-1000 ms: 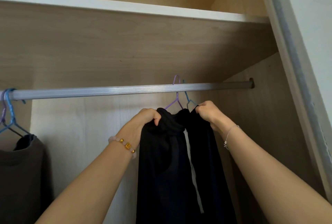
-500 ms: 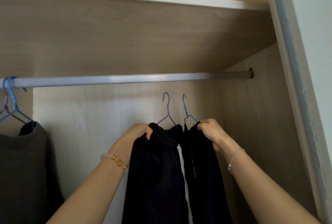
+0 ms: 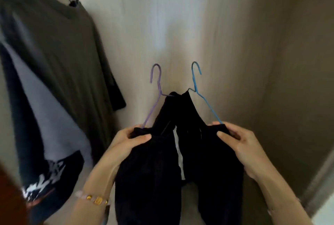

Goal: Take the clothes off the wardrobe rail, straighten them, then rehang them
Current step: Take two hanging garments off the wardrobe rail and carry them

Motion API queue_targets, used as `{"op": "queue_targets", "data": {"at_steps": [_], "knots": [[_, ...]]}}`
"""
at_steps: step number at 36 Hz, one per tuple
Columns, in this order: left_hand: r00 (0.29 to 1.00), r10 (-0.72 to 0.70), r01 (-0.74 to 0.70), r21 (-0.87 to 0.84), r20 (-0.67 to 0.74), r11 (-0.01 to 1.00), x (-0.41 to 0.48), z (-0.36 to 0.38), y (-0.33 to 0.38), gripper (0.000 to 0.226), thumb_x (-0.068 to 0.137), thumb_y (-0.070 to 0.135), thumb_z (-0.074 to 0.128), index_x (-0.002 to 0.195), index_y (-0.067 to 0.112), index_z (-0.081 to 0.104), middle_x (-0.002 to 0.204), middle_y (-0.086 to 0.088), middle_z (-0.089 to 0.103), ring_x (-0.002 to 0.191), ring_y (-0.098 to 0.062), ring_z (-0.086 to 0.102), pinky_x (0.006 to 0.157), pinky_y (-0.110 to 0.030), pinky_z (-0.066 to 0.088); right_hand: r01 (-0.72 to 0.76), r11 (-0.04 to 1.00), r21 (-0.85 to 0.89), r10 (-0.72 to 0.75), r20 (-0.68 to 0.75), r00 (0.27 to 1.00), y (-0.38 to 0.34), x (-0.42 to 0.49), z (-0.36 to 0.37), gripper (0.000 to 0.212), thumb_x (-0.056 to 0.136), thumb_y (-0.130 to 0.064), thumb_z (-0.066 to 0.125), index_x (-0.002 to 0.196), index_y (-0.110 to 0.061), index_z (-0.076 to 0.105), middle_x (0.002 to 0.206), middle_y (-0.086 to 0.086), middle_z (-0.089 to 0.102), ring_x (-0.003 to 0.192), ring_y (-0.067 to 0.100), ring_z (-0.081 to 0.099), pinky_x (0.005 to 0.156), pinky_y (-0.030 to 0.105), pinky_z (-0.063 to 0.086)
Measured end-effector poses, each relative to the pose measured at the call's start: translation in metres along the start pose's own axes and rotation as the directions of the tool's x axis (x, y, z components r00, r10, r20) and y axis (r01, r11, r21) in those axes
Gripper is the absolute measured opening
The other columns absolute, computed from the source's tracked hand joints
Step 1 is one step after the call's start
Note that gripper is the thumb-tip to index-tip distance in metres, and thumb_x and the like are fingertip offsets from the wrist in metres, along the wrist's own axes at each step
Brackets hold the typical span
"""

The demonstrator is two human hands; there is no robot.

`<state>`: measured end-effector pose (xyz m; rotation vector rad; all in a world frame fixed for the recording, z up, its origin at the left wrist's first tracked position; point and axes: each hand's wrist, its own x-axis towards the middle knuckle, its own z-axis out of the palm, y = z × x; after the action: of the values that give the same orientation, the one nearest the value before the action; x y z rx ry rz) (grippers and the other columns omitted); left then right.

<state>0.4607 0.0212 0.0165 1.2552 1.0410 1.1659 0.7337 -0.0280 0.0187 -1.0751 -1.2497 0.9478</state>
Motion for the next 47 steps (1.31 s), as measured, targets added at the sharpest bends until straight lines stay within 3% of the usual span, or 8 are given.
{"op": "queue_targets", "data": {"at_steps": [5, 9, 14, 24, 33, 38, 42, 47], "knots": [[0.966, -0.064, 0.091, 0.097, -0.249, 0.991, -0.076, -0.011, -0.057, 0.017, 0.083, -0.009, 0.065, 0.087, 0.007, 0.067, 0.064, 0.003, 0.07, 0.053, 0.001, 0.065, 0.053, -0.007, 0.05, -0.066, 0.997, -0.031, 0.071, 0.192, 0.979, 0.044, -0.031, 0.002, 0.027, 0.085, 0.005, 0.058, 0.102, -0.011, 0.071, 0.094, -0.002, 0.076, 0.086, 0.006, 0.067, 0.074, 0.012, 0.052], [0.929, -0.083, 0.134, 0.118, -0.36, 0.984, -0.145, -0.014, -0.079, 0.015, 0.076, -0.006, 0.072, 0.085, 0.003, 0.063, 0.063, -0.003, 0.065, 0.057, -0.016, 0.062, 0.051, -0.011, 0.048, -0.055, 0.994, -0.093, 0.088, 0.407, 0.909, 0.055, -0.047, 0.005, 0.03, 0.084, 0.009, 0.056, 0.095, -0.015, 0.072, 0.089, -0.01, 0.076, 0.082, -0.003, 0.066, 0.072, 0.005, 0.047], [0.859, -0.113, 0.167, 0.063, -0.5, 0.984, -0.227, -0.01, -0.084, 0.021, 0.075, -0.01, 0.07, 0.091, -0.006, 0.058, 0.071, -0.011, 0.058, 0.056, -0.012, 0.06, 0.052, -0.014, 0.048, -0.063, 0.99, -0.127, 0.131, 0.647, 0.751, 0.058, -0.052, 0.017, 0.035, 0.084, 0.006, 0.058, 0.09, -0.023, 0.077, 0.095, -0.006, 0.076, 0.088, 0.001, 0.067, 0.079, 0.009, 0.048], [0.499, -0.076, 0.171, 0.013, -0.863, 0.985, -0.388, 0.001, -0.059, 0.031, 0.065, 0.003, 0.07, 0.093, -0.007, 0.06, 0.07, -0.015, 0.059, 0.049, -0.015, 0.06, 0.045, -0.013, 0.047, 0.038, 0.996, -0.078, 0.063, 0.954, 0.292, 0.049, -0.081, 0.119, 0.032, 0.086, 0.002, 0.057, 0.095, -0.022, 0.076, 0.097, -0.01, 0.075, 0.093, 0.0, 0.067, 0.078, 0.007, 0.046], [0.099, 0.067, 0.145, 0.081, -0.993, 0.986, -0.456, -0.044, -0.022, 0.018, 0.073, -0.003, 0.071, 0.086, 0.007, 0.064, 0.072, -0.012, 0.064, 0.05, -0.011, 0.065, 0.048, -0.013, 0.052, -0.147, 0.981, 0.125, -0.102, 0.982, 0.157, 0.013, -0.12, 0.273, 0.028, 0.09, -0.001, 0.05, 0.096, -0.016, 0.073, 0.096, 0.009, 0.074, 0.087, 0.017, 0.069, 0.075, 0.019, 0.053], [-0.098, 0.167, 0.125, 0.154, -0.981, 0.98, -0.475, -0.104, 0.003, 0.024, 0.085, -0.009, 0.058, 0.083, 0.014, 0.064, 0.061, 0.004, 0.068, 0.05, -0.001, 0.065, 0.051, -0.008, 0.052, -0.175, 0.968, 0.179, -0.162, 0.981, 0.108, -0.003, -0.138, 0.377, 0.031, 0.091, -0.002, 0.05, 0.097, -0.023, 0.073, 0.099, -0.002, 0.075, 0.097, 0.015, 0.069, 0.086, 0.023, 0.053], [-0.194, 0.224, 0.172, 0.191, -0.955, 0.966, -0.491, -0.159, 0.022, 0.024, 0.085, -0.008, 0.06, 0.082, 0.016, 0.065, 0.066, -0.001, 0.067, 0.048, 0.001, 0.064, 0.05, -0.007, 0.052, -0.106, 0.973, 0.203, -0.199, 0.979, 0.042, -0.008, -0.152, 0.459, 0.031, 0.091, -0.008, 0.052, 0.096, -0.029, 0.074, 0.102, -0.005, 0.073, 0.102, 0.014, 0.066, 0.092, 0.031, 0.048], [-0.268, 0.213, 0.251, 0.146, -0.94, 0.957, -0.51, -0.223, 0.03, 0.021, 0.084, -0.007, 0.062, 0.087, 0.014, 0.068, 0.08, -0.005, 0.069, 0.06, -0.004, 0.068, 0.056, -0.01, 0.055, -0.077, 0.981, 0.18, -0.184, 0.982, -0.042, -0.012, -0.167, 0.556, 0.029, 0.092, -0.008, 0.051, 0.098, -0.026, 0.073, 0.096, -0.01, 0.074, 0.092, 0.007, 0.068, 0.08, 0.021, 0.05]]}}
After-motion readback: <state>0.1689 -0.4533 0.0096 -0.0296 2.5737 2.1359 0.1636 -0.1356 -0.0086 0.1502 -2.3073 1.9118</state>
